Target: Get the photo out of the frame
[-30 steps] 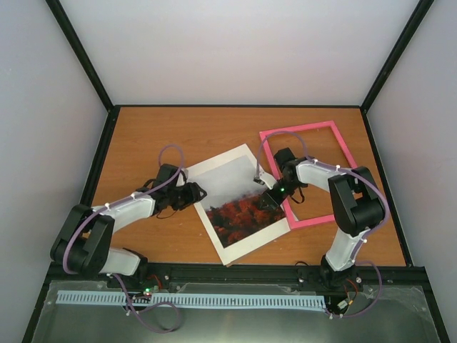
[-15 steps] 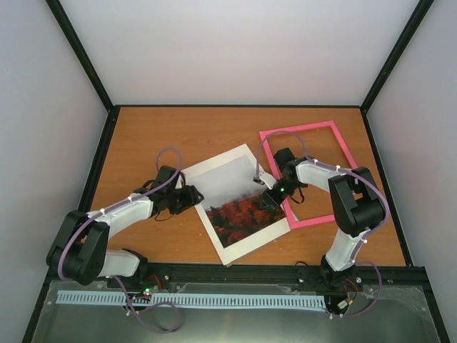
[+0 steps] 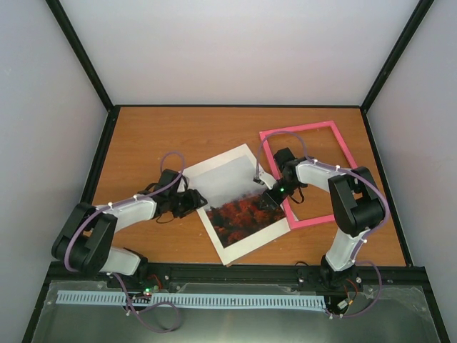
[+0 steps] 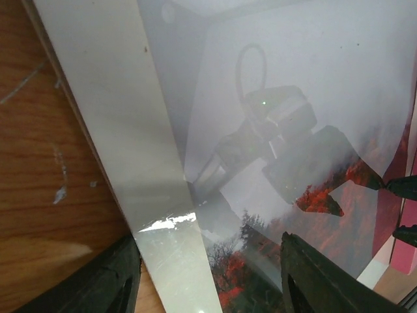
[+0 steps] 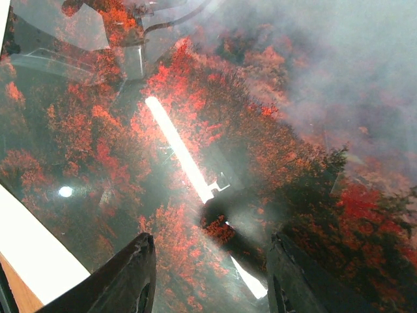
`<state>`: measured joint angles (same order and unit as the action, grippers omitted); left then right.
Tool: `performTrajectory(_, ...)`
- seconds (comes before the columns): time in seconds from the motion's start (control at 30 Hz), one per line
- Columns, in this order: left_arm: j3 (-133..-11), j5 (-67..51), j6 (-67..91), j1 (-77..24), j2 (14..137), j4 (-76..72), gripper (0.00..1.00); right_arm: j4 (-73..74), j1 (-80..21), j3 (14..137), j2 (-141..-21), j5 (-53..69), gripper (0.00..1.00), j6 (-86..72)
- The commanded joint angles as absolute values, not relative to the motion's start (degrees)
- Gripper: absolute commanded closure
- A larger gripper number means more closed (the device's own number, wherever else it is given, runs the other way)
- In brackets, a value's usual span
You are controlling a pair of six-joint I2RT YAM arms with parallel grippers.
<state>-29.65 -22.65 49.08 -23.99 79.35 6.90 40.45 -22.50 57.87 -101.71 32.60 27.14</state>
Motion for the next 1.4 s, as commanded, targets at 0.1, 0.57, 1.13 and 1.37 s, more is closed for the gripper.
performTrajectory(0.1,-35.29,-23.12,48.09,-25.65,78.42,7.76,0.42,41.57,-22.85,57.21,-104.50,28.86,0.52,26.68)
performTrajectory(0.57,-37.05,-22.76,48.95,-27.32,78.12,7.56,0.43,41.67,-22.85,57.32,-105.11,28.96,0.52,26.59)
performTrajectory(1.13,-36.53,-21.62,47.20,-27.28,85.38,-0.81,0.68,43.22,-22.73,58.75,-100.60,26.52,0.52,26.15)
performTrajectory(1.37,-39.65,-23.35,46.53,-27.33,88.76,-3.27,0.94,45.65,-22.16,61.31,-92.06,26.12,0.52,25.43)
